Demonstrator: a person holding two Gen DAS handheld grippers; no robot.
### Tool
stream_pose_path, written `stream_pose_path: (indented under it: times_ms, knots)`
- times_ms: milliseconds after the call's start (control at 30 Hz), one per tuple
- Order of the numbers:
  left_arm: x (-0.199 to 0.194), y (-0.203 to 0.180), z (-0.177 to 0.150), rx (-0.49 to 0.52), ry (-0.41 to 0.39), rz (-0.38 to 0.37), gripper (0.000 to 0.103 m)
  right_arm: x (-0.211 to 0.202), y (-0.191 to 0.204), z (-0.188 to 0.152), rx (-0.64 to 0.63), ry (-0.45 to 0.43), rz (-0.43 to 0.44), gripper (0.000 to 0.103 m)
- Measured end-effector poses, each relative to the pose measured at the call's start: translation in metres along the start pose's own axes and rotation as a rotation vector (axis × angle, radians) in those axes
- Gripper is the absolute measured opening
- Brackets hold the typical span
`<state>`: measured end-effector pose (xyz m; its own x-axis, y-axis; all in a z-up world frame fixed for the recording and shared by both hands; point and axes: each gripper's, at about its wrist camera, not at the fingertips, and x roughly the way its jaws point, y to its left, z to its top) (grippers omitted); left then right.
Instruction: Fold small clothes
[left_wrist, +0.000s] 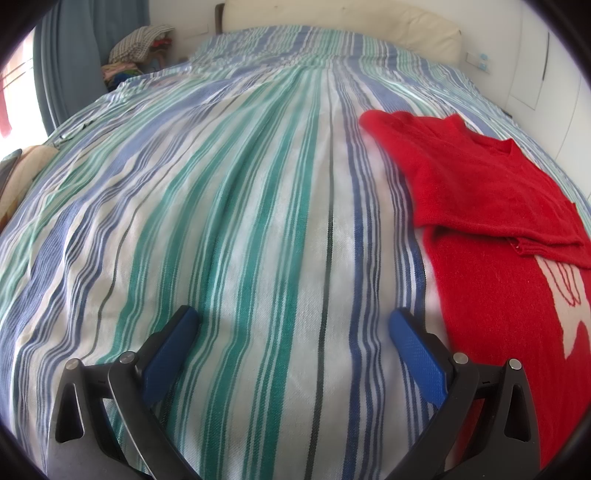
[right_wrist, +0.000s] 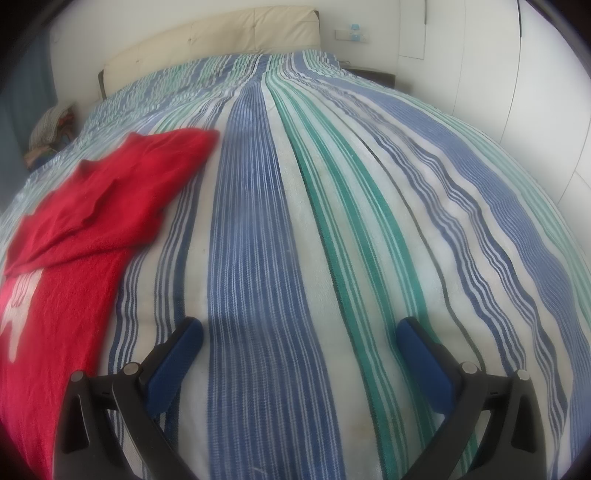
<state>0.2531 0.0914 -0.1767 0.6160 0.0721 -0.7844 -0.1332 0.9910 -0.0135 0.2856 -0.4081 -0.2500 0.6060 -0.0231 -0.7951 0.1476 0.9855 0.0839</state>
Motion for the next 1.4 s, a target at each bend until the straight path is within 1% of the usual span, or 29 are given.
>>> stream_pose_path:
  times_ms: [700,933,1000,1067,1133,1167,1200,1233,1267,1300,1333,1400]
  knots:
    - [0.000,0.000,0.000,0.000,0.000,0.000,0.103,0.000,0.000,0.000,0.000,0.000,0.000,0.103]
    - [0.003,-0.003,0.001,0.006,0.001,0.013,0.103,0.004,0.006,0.002,-0.006,0.000,-0.031,0.103]
    - [0.003,-0.004,0.002,0.005,0.008,0.015,0.103,0.005,0.005,0.003,0.000,0.002,-0.022,0.103]
    - [0.004,-0.002,0.005,0.004,0.034,0.005,0.103,0.005,0.005,0.004,0.002,0.010,-0.021,0.103]
    - [-0.001,0.000,0.008,0.051,0.097,-0.031,0.102,0.007,0.002,0.008,0.002,0.033,0.014,0.103]
    - [-0.010,0.003,0.006,0.071,0.129,-0.052,0.102,0.008,0.001,0.012,-0.025,0.058,0.044,0.103]
    - [-0.024,0.009,0.001,0.066,0.136,-0.081,0.101,0.004,-0.001,0.015,-0.045,0.082,0.078,0.103]
    - [-0.044,0.016,-0.009,0.055,0.130,-0.141,0.101,-0.004,-0.003,0.015,-0.043,0.097,0.133,0.103]
    - [-0.066,0.022,-0.022,0.054,0.121,-0.223,0.101,-0.020,-0.005,0.011,-0.034,0.090,0.201,0.103]
    - [-0.087,0.024,-0.038,0.067,0.115,-0.307,0.101,-0.041,-0.006,0.005,-0.029,0.065,0.260,0.103]
    - [-0.104,0.027,-0.054,0.088,0.116,-0.368,0.101,-0.064,-0.006,-0.006,-0.032,0.047,0.322,0.103]
    - [-0.128,0.022,-0.084,0.128,0.132,-0.434,0.101,-0.104,0.000,-0.035,-0.050,0.073,0.503,0.103]
